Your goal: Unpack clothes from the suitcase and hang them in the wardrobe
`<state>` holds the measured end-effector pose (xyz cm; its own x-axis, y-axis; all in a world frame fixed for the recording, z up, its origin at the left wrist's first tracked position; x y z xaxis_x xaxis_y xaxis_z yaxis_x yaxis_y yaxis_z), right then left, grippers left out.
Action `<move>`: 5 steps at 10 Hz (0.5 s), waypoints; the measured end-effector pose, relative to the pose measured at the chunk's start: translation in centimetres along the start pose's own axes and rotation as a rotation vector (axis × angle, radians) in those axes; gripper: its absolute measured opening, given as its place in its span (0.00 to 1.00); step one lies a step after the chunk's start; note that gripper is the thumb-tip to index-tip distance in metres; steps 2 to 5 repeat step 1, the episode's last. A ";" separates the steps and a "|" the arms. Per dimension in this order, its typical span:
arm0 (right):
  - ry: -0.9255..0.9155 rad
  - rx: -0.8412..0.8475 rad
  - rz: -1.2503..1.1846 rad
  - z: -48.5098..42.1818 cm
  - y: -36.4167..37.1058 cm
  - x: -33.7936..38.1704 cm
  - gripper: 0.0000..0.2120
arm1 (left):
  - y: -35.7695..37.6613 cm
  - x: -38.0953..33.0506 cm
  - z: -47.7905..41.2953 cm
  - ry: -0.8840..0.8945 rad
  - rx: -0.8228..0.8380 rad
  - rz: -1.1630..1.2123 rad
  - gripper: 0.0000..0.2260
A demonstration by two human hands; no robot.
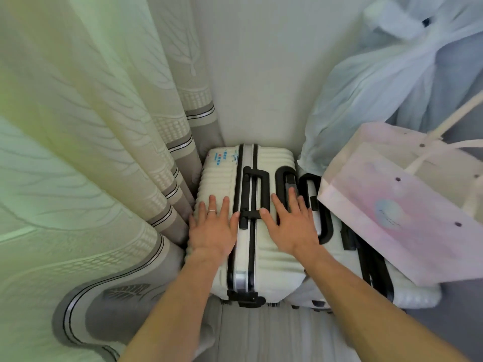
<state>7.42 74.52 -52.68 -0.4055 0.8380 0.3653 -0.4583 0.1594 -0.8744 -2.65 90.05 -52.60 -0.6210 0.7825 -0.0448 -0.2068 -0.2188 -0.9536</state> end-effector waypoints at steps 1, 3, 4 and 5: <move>-0.099 0.004 -0.048 3.2 -2.2 -0.7 0.28 | -2.0 -1.2 1.8 0.009 0.024 -0.036 0.23; -0.099 0.004 -0.048 3.2 -2.2 -0.7 0.28 | -2.0 -1.2 1.8 0.009 0.024 -0.036 0.23; -0.099 0.004 -0.048 3.2 -2.2 -0.7 0.28 | -2.0 -1.2 1.8 0.009 0.024 -0.036 0.23; -0.099 0.004 -0.048 3.2 -2.2 -0.7 0.28 | -2.0 -1.2 1.8 0.009 0.024 -0.036 0.23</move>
Point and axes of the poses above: each hand's wrist, its own z-axis away from the middle knuckle, its own y-axis out of the palm, x = y × z, the point moved 2 cm from there along -z, towards the middle knuckle, and after that the axes turned 1 degree about z, right-handed, at the moved point
